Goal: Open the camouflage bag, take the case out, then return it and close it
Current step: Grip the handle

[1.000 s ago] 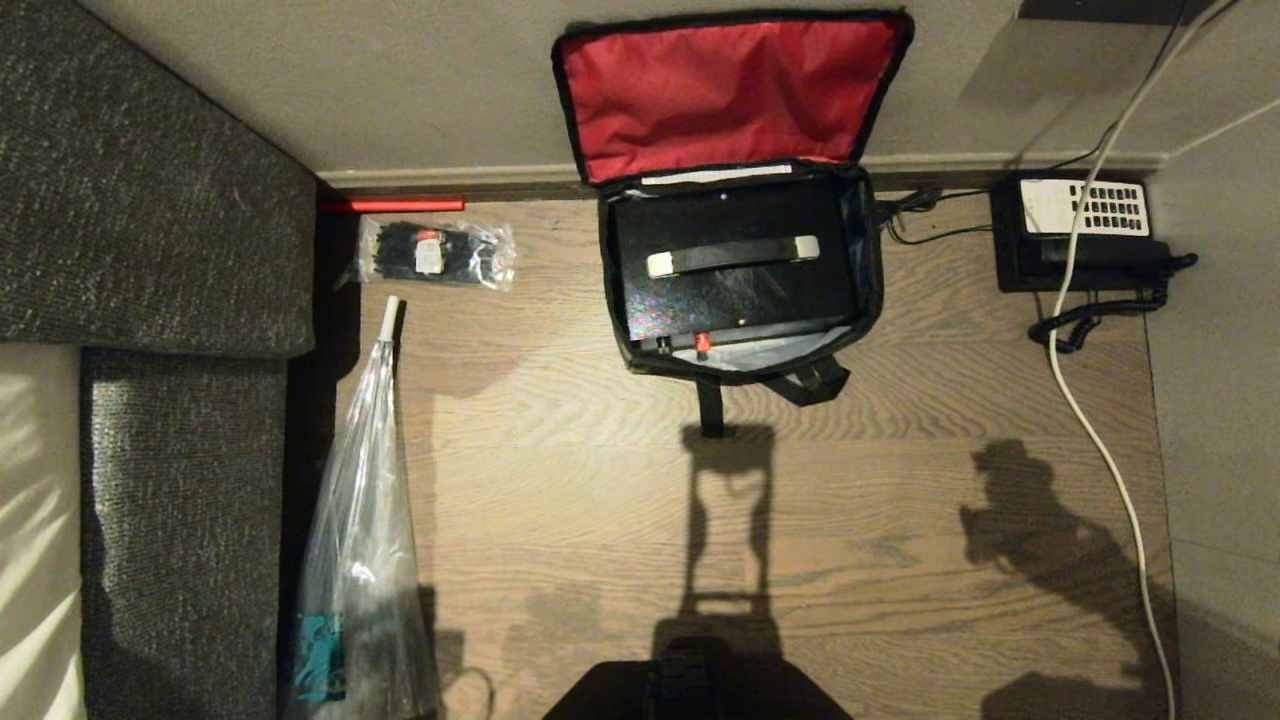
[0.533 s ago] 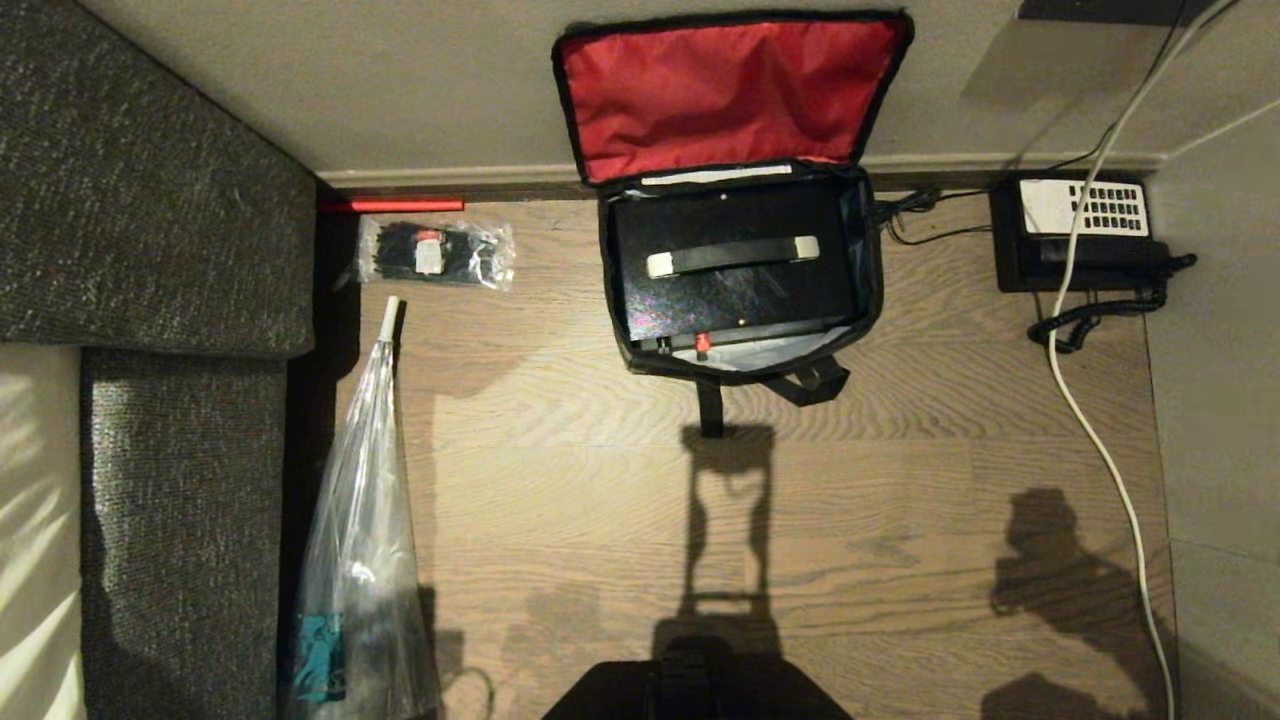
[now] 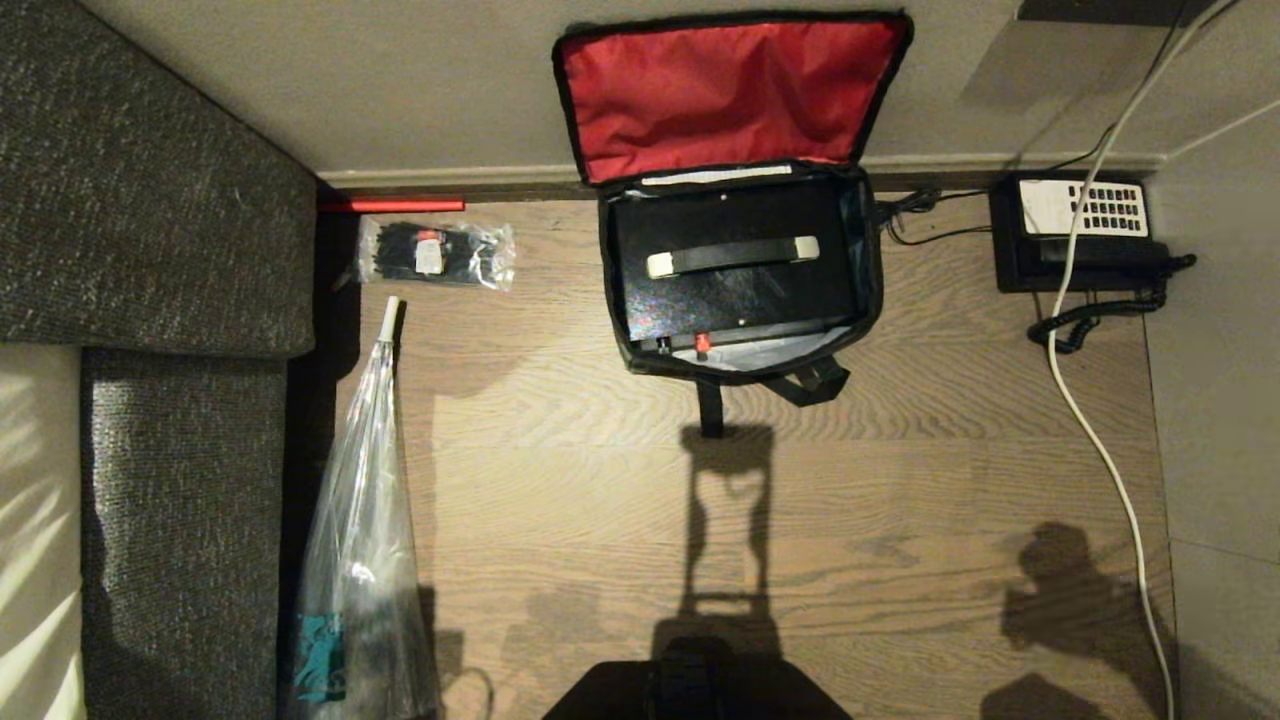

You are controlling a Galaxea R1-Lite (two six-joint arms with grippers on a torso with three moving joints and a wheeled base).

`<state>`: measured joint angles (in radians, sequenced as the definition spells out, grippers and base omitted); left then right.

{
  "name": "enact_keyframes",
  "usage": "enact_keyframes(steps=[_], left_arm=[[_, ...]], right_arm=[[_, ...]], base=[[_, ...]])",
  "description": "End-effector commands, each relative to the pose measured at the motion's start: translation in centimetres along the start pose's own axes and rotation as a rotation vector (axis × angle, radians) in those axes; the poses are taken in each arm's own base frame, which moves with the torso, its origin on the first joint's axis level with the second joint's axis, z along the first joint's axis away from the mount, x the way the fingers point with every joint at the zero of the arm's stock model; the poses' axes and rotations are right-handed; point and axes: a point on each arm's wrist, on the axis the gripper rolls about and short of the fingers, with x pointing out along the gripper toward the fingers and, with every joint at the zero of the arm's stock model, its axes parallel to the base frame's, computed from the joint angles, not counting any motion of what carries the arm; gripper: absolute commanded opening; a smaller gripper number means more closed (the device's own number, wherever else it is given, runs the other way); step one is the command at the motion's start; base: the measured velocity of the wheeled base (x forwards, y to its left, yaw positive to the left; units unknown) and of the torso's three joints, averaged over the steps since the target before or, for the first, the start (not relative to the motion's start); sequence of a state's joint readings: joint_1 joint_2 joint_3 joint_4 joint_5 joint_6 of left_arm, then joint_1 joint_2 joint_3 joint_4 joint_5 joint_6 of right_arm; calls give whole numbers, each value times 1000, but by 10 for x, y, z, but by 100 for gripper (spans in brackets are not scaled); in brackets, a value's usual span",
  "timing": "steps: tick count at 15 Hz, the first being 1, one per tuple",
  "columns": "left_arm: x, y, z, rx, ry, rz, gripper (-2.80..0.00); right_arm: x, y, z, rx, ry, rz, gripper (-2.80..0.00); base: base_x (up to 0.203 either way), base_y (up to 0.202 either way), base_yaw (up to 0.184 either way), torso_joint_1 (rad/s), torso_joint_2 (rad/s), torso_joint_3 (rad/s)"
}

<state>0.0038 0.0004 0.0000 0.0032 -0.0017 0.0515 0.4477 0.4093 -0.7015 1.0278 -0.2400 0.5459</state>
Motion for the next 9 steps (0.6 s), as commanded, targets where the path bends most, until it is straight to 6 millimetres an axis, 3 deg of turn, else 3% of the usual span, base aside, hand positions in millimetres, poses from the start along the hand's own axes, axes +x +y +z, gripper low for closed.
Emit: enact_keyframes(steps=[1, 7, 9], left_arm=[[0, 0, -1, 1, 3, 1, -280], [0, 0, -1, 30, 5, -7, -280], [0, 0, 0, -12, -2, -3, -280]], right_arm=[[3, -6, -14, 188, 65, 7, -280], [-4, -2, -6, 183, 55, 16, -280], [-3, -3, -6, 122, 37, -5, -280]], base=[[0, 0, 0, 0, 0, 0], [0, 0, 0, 0, 0, 0], [88, 49, 1, 3, -7, 2]])
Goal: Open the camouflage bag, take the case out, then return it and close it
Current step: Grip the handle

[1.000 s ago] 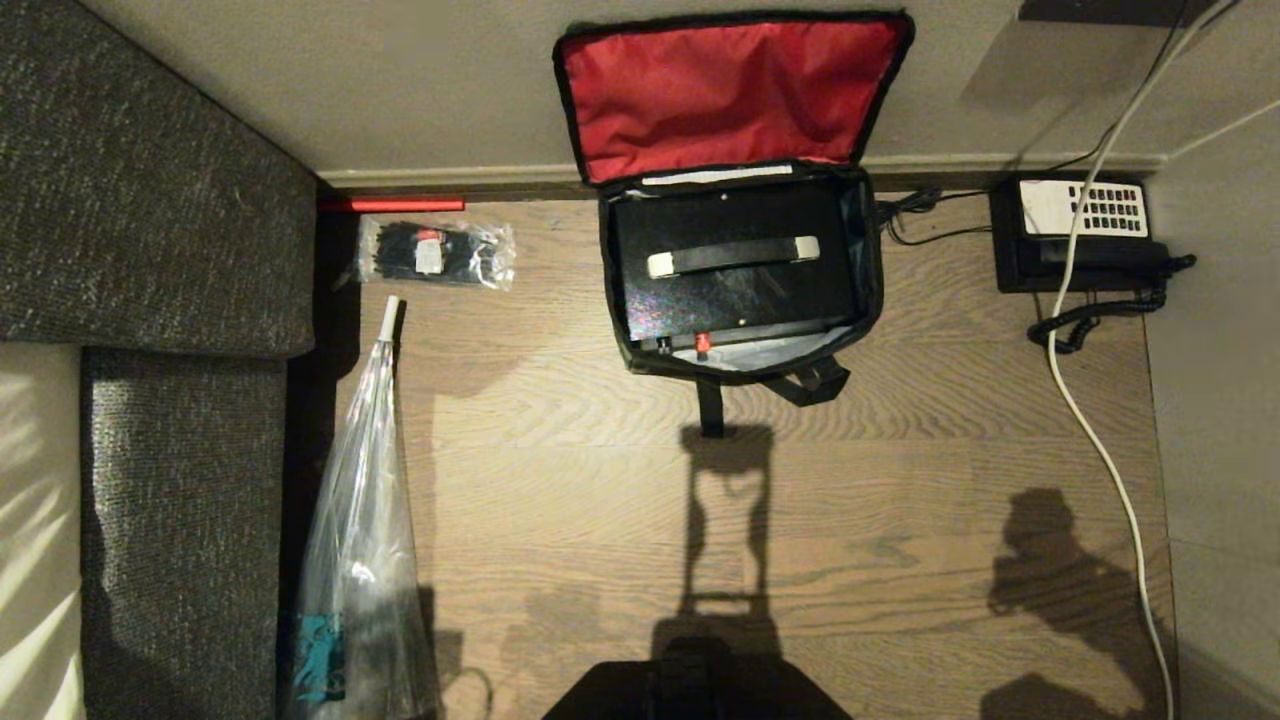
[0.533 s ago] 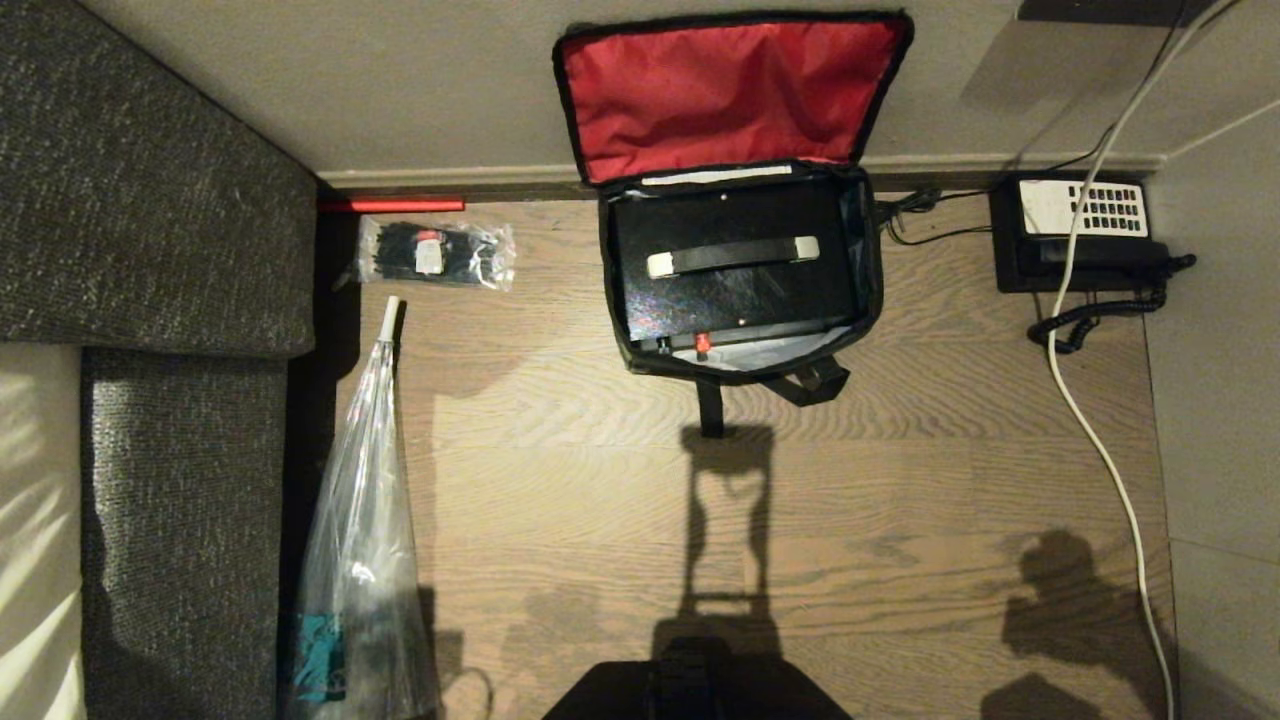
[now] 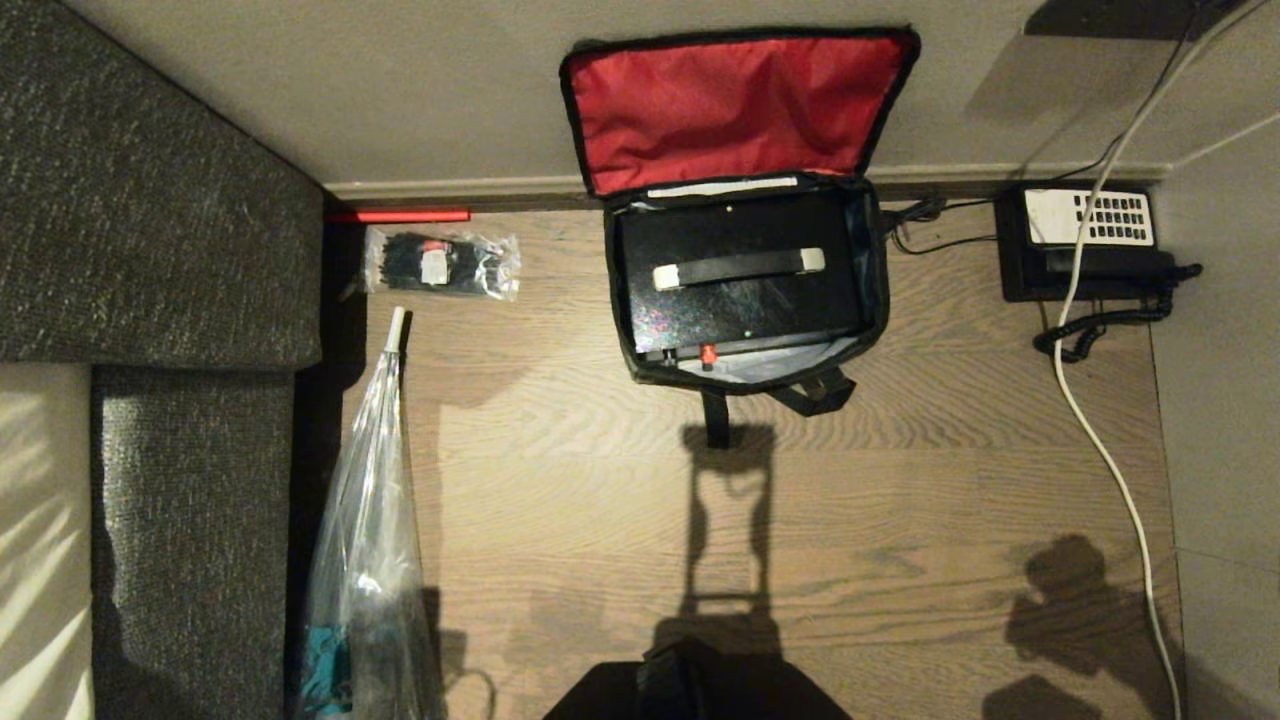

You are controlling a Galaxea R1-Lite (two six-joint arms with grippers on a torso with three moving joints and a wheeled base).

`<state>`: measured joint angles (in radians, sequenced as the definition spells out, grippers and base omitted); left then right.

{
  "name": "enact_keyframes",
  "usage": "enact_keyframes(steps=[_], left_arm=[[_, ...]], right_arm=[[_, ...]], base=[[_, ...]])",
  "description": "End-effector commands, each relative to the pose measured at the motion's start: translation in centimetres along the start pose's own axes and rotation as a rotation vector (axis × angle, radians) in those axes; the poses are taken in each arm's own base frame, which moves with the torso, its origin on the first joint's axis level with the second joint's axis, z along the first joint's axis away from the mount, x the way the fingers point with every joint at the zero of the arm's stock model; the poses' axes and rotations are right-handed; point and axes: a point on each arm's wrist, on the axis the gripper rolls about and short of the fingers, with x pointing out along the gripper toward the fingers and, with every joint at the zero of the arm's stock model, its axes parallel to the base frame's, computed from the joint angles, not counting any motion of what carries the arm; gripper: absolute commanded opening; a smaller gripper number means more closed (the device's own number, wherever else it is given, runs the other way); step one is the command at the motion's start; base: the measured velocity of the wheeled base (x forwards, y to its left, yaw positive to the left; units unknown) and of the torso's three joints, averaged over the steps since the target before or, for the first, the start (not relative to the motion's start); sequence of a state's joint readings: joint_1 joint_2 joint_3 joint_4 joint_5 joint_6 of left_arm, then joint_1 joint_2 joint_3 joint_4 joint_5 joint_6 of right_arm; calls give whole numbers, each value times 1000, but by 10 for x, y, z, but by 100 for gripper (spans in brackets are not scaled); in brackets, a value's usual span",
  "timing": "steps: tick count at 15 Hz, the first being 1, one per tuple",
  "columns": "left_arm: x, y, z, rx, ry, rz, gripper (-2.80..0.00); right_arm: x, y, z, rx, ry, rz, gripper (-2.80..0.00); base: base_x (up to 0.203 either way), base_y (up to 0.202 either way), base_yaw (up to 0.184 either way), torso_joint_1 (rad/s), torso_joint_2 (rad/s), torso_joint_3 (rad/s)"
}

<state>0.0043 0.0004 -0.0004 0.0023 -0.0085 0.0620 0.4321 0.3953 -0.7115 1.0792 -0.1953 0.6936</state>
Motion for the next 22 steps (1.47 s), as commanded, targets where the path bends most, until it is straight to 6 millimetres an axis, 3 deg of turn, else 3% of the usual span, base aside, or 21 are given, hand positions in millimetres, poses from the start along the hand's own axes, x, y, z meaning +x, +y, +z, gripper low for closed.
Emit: enact_keyframes(steps=[1, 4, 9, 18, 22], left_arm=[[0, 0, 0, -46, 0, 9, -280], [0, 0, 0, -48, -2, 9, -280], [0, 0, 0, -57, 1, 8, -280], [0, 0, 0, -57, -4, 9, -280], [0, 0, 0, -57, -4, 9, -280]], right_arm=[[0, 0, 0, -56, -19, -27, -280], [1, 0, -2, -104, -31, -38, -280], [2, 0, -3, -177, -36, -45, -280], [11, 0, -4, -482, -55, -91, -280], [25, 4, 0, -629, -140, -132, -280]], base=[[184, 86, -4, 1, 5, 7], [159, 26, 0, 3, 0, 2], [0, 0, 0, 0, 0, 0], [36, -49, 1, 2, 0, 2], [0, 0, 0, 0, 0, 0]])
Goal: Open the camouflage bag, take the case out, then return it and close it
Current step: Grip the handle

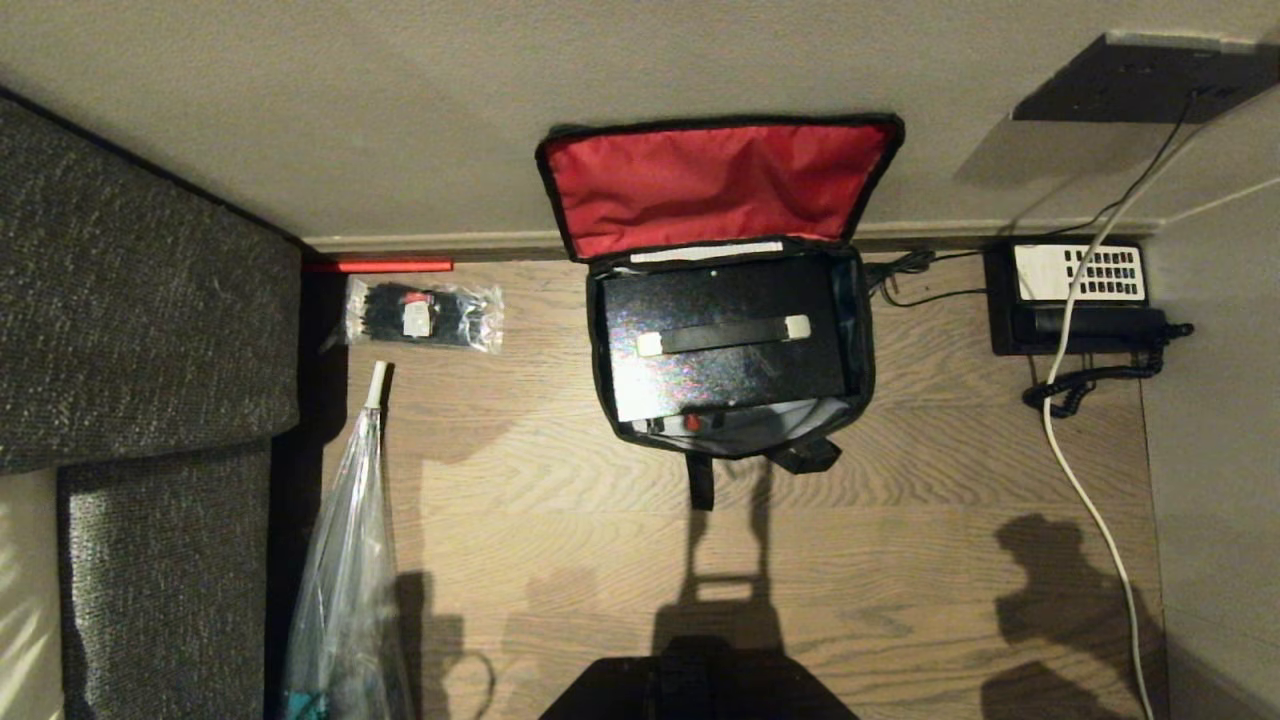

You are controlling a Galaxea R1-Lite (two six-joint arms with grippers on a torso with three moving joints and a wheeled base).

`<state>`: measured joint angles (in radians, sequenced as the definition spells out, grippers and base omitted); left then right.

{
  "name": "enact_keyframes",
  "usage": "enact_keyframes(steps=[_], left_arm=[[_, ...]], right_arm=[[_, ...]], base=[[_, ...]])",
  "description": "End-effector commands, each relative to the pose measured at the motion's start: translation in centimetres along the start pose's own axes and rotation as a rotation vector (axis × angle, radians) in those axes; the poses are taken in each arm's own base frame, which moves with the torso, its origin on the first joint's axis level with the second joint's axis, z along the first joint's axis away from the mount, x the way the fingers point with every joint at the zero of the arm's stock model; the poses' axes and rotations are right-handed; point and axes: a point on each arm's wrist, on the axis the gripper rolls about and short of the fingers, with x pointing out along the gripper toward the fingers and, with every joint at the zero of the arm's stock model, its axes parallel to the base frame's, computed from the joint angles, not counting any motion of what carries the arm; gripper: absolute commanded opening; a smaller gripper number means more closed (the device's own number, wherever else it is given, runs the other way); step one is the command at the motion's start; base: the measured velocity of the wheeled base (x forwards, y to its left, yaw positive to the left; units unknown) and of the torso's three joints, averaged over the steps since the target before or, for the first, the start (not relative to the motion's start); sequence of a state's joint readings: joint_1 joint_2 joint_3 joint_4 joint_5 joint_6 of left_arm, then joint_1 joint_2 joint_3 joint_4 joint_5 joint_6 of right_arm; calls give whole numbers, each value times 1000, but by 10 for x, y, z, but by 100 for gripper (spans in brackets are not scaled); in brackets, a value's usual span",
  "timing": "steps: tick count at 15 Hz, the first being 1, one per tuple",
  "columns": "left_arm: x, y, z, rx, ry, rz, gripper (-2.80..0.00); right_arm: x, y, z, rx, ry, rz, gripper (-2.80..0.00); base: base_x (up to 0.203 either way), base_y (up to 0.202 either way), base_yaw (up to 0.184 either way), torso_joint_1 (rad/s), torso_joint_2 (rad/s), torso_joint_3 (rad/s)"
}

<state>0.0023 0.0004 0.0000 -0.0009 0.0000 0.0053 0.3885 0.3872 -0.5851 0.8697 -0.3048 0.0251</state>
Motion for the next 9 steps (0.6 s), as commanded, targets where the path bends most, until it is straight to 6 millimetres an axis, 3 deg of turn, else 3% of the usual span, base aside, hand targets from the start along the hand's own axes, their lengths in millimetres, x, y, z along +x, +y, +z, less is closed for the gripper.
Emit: enact_keyframes(steps=[1, 9], left_arm=[[0, 0, 0, -1, -1, 2, -280], [0, 0, -1, 10, 5, -1, -280]], right_arm=[[5, 0, -2, -13, -2, -47, -280], [13, 3, -10, -18, 33, -69, -280]], base=[[0, 0, 0, 0, 0, 0], [0, 0, 0, 0, 0, 0]])
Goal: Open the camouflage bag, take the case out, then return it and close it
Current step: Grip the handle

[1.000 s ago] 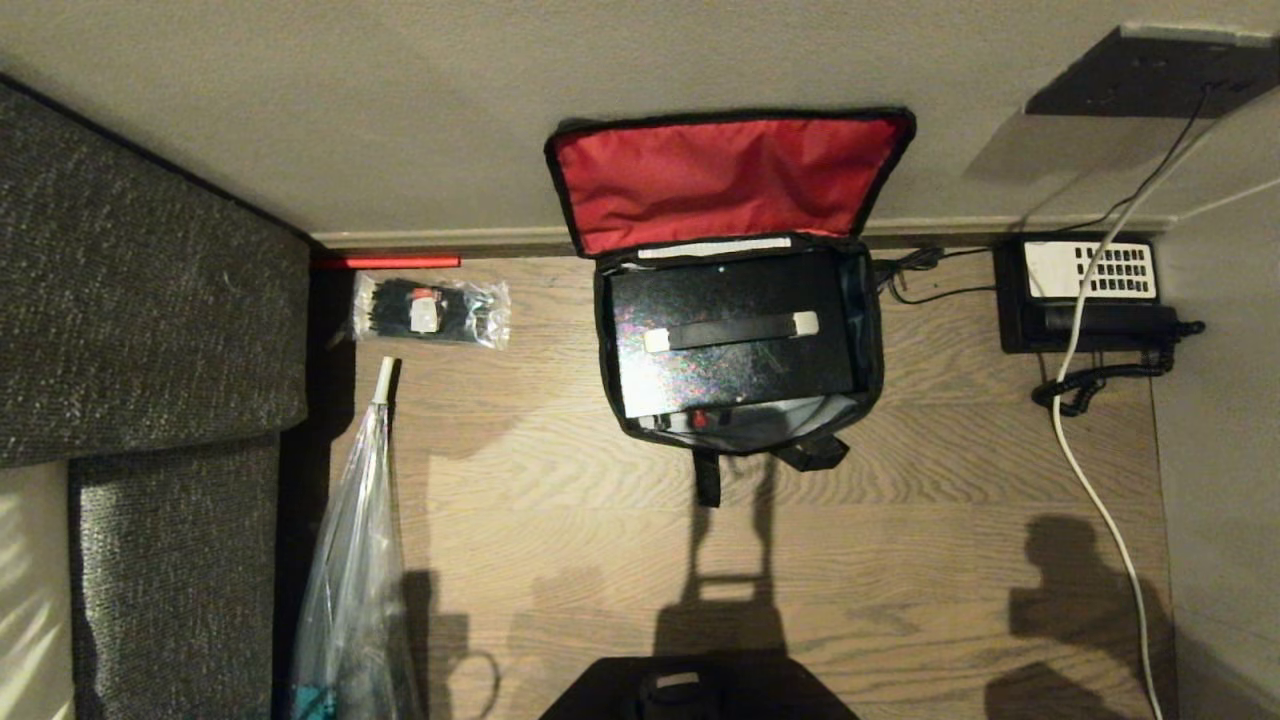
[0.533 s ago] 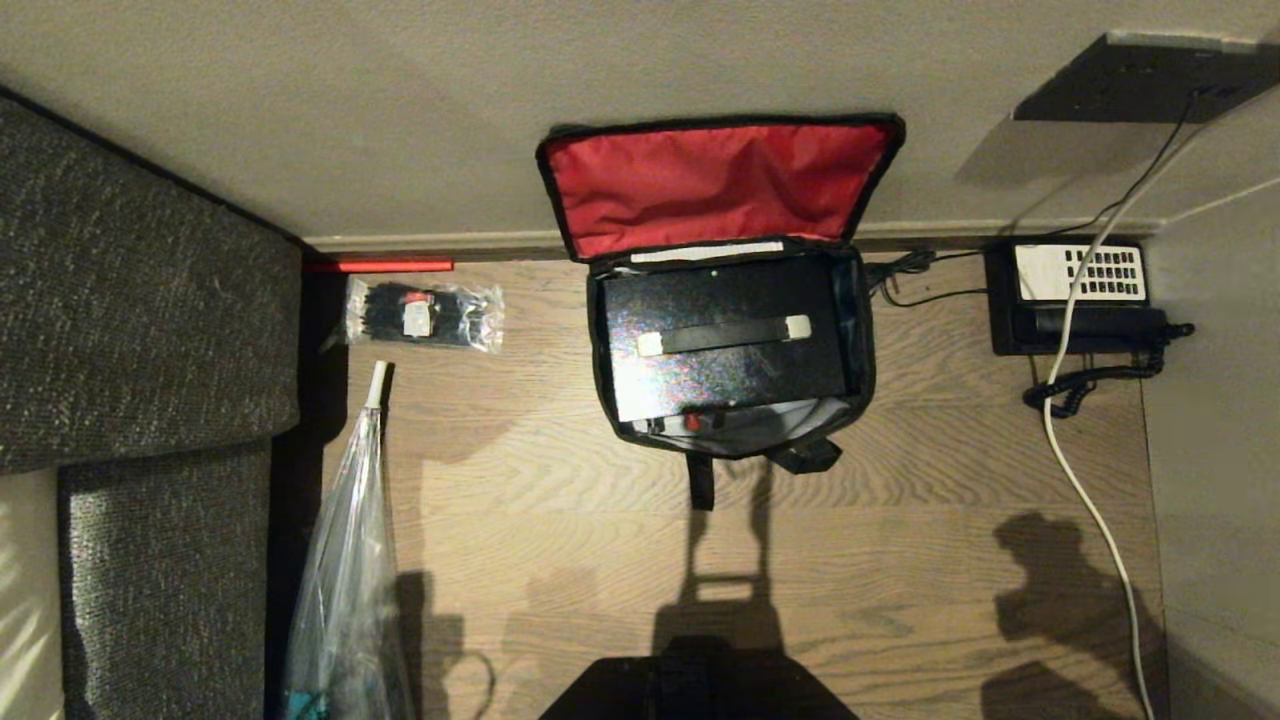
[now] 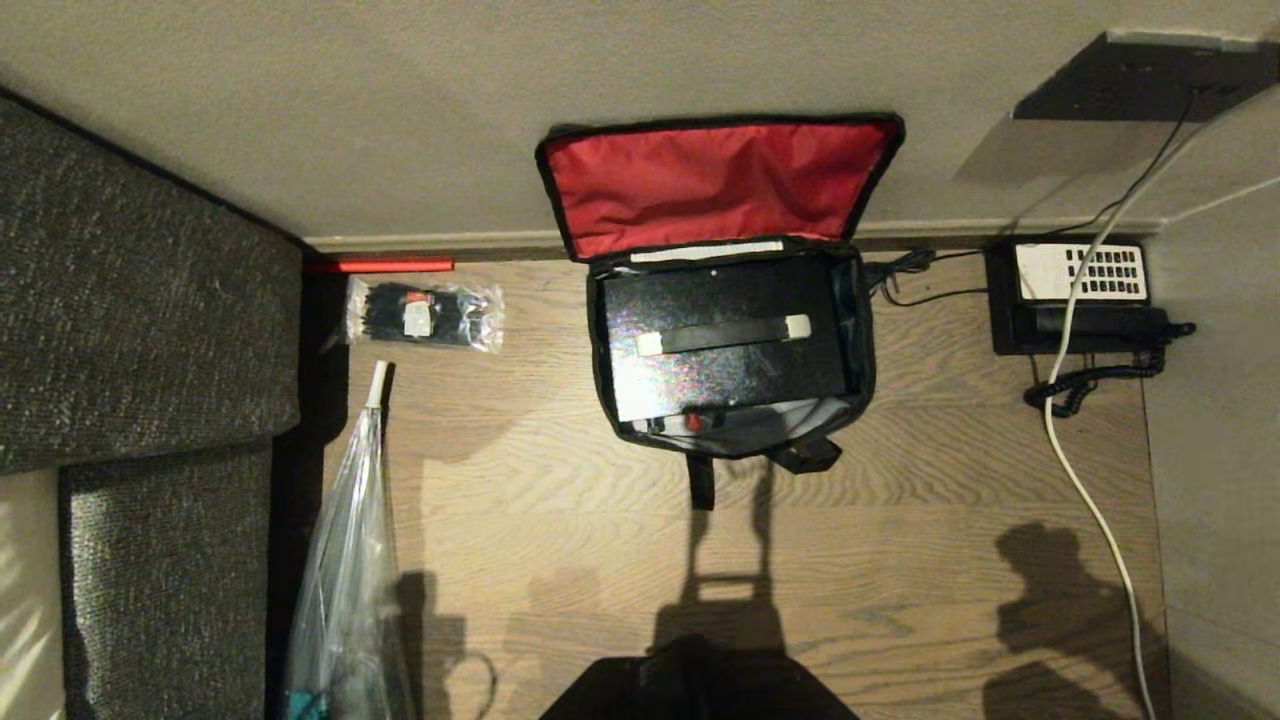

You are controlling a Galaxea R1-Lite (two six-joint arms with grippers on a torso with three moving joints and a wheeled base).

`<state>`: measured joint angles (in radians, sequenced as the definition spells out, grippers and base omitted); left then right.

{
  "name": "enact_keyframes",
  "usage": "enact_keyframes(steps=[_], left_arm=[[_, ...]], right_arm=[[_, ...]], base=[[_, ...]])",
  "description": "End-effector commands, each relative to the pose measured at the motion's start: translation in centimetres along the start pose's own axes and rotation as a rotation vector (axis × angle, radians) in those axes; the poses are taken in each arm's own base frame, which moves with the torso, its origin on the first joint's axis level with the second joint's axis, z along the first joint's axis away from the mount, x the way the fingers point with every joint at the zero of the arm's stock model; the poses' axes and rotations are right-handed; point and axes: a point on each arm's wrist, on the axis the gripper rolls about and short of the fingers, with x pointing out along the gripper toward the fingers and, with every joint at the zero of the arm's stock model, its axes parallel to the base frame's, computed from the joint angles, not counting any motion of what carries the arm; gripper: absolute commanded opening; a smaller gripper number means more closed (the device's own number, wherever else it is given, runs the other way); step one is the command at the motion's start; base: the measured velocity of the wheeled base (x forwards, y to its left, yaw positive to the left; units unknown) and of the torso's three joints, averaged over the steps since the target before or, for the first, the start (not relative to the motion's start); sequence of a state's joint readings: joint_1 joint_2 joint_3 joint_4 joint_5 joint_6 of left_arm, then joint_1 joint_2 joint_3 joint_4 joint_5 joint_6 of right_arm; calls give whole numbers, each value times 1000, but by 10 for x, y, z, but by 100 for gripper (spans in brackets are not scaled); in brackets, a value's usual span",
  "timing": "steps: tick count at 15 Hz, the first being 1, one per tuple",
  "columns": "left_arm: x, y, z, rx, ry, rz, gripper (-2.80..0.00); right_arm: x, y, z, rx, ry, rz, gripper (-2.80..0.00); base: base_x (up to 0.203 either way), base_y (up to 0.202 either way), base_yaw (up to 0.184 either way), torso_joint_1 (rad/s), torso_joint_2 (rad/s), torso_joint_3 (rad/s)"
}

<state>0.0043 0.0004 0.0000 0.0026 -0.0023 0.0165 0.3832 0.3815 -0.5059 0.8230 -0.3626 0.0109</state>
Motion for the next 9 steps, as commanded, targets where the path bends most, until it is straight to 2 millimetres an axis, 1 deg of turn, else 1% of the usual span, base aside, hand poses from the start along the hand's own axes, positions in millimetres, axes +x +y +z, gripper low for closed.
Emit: enact_keyframes(steps=[1, 2, 3, 7, 8, 9], left_arm=[[0, 0, -1, 0, 3, 0, -280], [0, 0, -1, -1, 0, 3, -280], [0, 0, -1, -4, -1, 3, -280], [0, 0, 0, -17, -3, 3, -280], [0, 0, 0, -20, -1, 3, -280], [0, 0, 0, -17, -2, 3, -280]], right_arm=[[0, 1, -1, 5, 8, -10, -280], [0, 1, -1, 8, 7, -13, -280], [-1, 1, -1, 12, 5, -18, -280], [-1, 1, -2, 17, 0, -22, -280], [-1, 1, -2, 15, 1, -22, -280], [-1, 1, -2, 14, 3, -22, -280]], base=[[0, 0, 0, 0, 0, 0], [0, 0, 0, 0, 0, 0], [2, 80, 3, 2, 0, 5], [0, 169, 3, 2, 3, 2], [0, 99, 10, -1, -2, 5], [0, 0, 0, 0, 0, 0]])
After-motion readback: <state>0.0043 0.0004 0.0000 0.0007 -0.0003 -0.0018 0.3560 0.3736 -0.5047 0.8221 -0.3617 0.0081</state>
